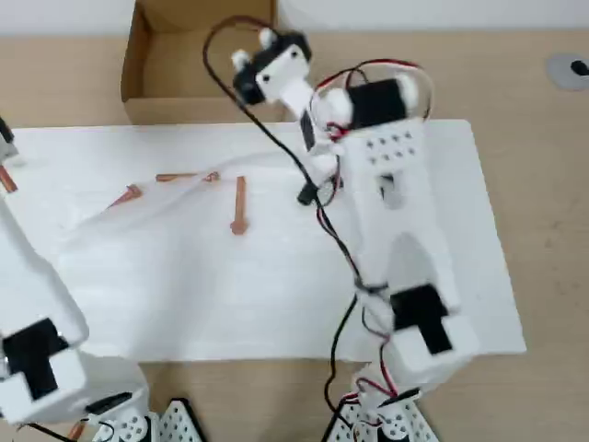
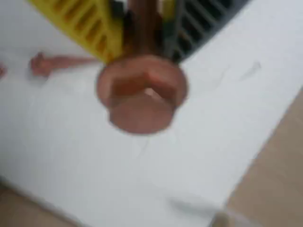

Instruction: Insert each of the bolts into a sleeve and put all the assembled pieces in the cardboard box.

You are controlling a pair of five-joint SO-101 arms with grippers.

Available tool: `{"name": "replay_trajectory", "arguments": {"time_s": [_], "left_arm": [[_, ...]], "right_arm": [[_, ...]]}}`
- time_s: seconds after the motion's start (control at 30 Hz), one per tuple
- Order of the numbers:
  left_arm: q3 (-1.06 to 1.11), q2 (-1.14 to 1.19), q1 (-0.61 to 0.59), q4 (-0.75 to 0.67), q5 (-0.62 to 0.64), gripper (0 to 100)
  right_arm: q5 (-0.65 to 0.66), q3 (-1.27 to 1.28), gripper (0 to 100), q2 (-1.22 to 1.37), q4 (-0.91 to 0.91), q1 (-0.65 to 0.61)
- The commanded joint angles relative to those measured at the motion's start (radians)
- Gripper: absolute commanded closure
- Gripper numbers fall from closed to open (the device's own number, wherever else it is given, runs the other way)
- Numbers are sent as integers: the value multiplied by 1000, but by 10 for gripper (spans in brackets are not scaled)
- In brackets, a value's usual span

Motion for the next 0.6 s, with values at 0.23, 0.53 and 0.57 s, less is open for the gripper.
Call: {"name": "replay_trajectory", "arguments": {"time_s": [0.23,0.53,0.57], "left_arm": [[180,-387,158,-9,64,991],[474,-645,169,-127,259,991],[506,-667,169,-166,275,991]], "right_arm": [[-127,47,983,-461,14,-159],[-186,450,983,-855,-5,-286],[-186,521,983,-905,-28,-325]]}}
